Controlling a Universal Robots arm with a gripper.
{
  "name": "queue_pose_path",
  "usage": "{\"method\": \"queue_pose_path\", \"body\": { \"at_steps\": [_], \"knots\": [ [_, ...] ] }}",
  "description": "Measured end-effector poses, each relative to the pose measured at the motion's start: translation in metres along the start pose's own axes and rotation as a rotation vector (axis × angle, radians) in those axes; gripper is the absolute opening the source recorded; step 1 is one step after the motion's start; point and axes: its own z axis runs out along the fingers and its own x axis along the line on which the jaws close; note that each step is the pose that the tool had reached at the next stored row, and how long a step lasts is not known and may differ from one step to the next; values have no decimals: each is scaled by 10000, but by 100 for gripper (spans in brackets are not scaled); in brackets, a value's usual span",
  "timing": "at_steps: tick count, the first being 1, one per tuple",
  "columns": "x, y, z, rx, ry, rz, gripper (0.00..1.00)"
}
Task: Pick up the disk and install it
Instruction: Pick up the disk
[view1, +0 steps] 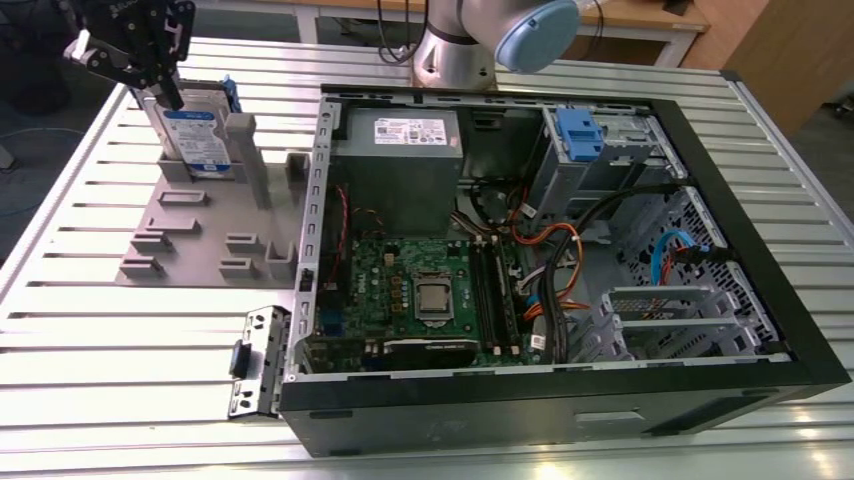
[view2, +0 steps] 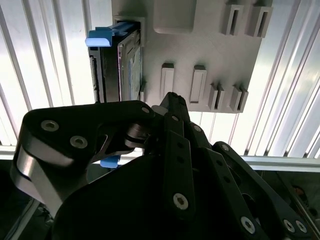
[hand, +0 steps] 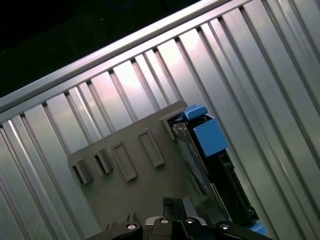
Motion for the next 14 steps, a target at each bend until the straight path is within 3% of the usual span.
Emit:
{"method": "queue_pose_path", "body": {
  "at_steps": [14],
  "knots": [
    [0, 0, 0, -3, 17, -453, 10]
  ]
}}
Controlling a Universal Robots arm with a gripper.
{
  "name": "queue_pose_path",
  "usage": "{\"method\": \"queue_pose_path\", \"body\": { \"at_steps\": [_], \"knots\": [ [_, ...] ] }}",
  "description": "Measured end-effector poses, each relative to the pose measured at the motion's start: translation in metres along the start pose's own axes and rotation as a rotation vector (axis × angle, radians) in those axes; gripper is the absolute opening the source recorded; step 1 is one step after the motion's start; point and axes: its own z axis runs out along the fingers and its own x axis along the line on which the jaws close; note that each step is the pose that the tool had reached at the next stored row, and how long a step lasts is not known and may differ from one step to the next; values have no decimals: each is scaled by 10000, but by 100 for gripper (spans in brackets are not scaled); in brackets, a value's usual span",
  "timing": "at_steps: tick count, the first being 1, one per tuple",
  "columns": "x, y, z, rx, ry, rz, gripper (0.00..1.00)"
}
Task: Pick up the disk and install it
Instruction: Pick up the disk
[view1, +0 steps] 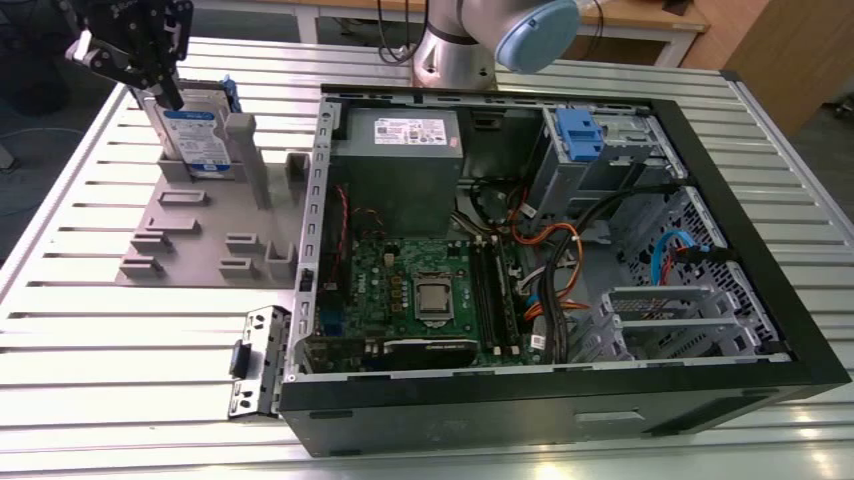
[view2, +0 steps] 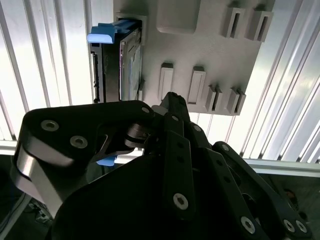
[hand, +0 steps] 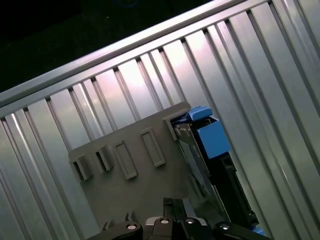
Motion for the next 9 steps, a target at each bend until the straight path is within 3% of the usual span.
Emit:
{"method": "queue_pose_path", "body": {
  "at_steps": [5, 9],
  "knots": [
    [0, 0, 0, -11, -1, -429, 10],
    [0, 0, 1, -33, 2, -1066, 10]
  ]
}}
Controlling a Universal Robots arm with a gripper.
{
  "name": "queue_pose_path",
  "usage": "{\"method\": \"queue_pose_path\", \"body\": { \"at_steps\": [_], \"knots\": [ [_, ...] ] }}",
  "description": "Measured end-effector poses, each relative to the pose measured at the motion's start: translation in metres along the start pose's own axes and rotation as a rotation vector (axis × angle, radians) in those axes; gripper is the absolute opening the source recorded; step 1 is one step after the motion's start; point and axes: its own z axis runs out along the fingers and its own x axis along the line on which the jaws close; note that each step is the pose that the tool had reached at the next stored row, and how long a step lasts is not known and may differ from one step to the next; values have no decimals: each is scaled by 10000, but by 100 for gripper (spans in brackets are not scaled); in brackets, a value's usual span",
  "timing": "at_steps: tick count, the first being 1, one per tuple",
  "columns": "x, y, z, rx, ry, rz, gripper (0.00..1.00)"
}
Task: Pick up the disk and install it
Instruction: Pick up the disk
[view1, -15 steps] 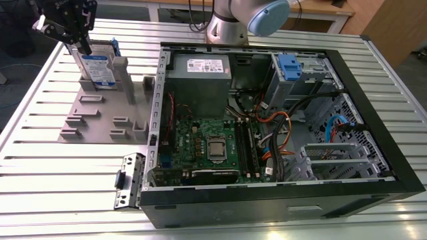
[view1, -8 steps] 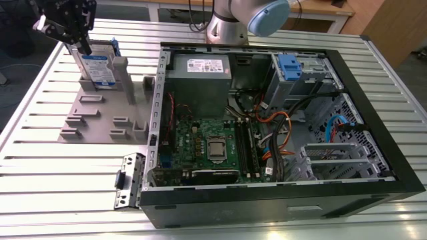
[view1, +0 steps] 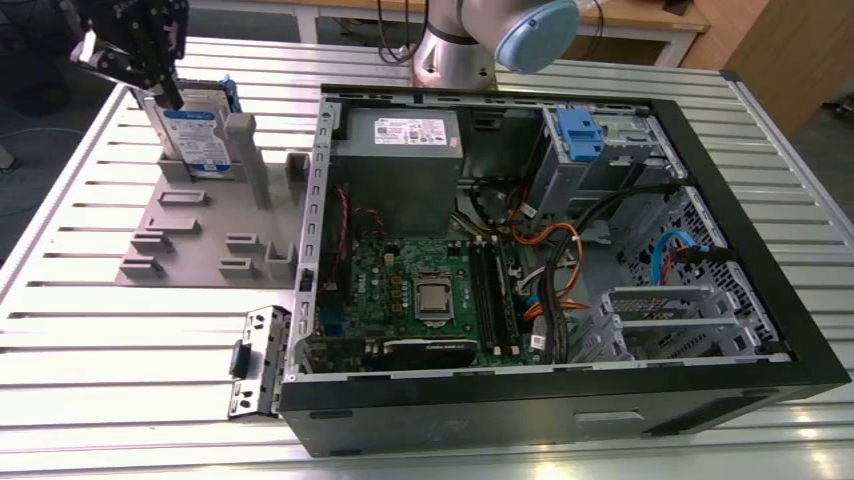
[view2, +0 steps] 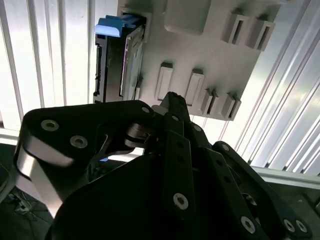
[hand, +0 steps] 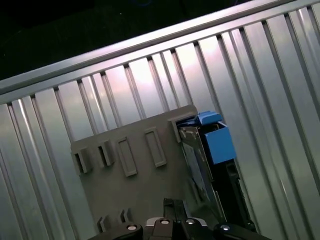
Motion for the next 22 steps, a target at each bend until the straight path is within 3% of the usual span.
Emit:
{"method": "queue_pose_path", "body": {
  "at_steps": [10, 22],
  "knots": [
    [0, 0, 1, -55, 7, -1586, 10],
    [0, 0, 1, -83, 8, -2824, 10]
  ]
}}
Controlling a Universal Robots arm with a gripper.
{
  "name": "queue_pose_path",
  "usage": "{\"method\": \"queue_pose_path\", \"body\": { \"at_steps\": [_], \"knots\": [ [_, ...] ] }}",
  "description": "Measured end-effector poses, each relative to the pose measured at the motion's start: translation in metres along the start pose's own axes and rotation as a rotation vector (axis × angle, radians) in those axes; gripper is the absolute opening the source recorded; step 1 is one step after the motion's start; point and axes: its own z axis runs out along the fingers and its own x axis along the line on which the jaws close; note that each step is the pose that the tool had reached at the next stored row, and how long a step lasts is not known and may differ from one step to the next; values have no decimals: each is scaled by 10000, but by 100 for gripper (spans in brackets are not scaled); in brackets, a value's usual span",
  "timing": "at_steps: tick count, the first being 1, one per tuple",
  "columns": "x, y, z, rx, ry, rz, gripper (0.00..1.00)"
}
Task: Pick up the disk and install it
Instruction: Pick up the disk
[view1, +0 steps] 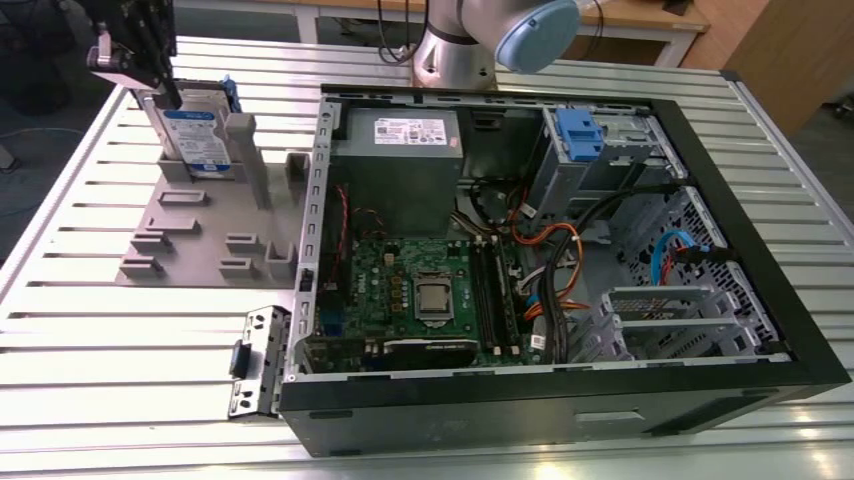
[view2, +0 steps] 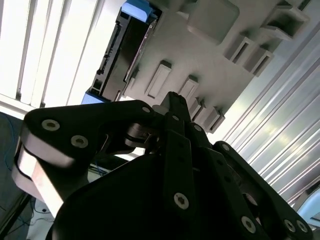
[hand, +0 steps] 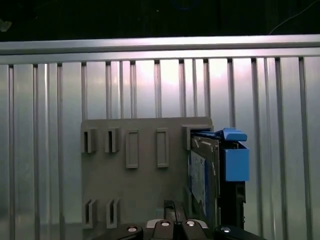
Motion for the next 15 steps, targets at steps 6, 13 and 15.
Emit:
{"method": "queue_pose_path", "body": {
  "at_steps": [6, 13, 15],
  "knots": [
    [0, 0, 0, -3, 1, -112, 10],
    [0, 0, 0, -3, 1, -122, 16],
    [0, 0, 0, -3, 0, -125, 23]
  ]
}}
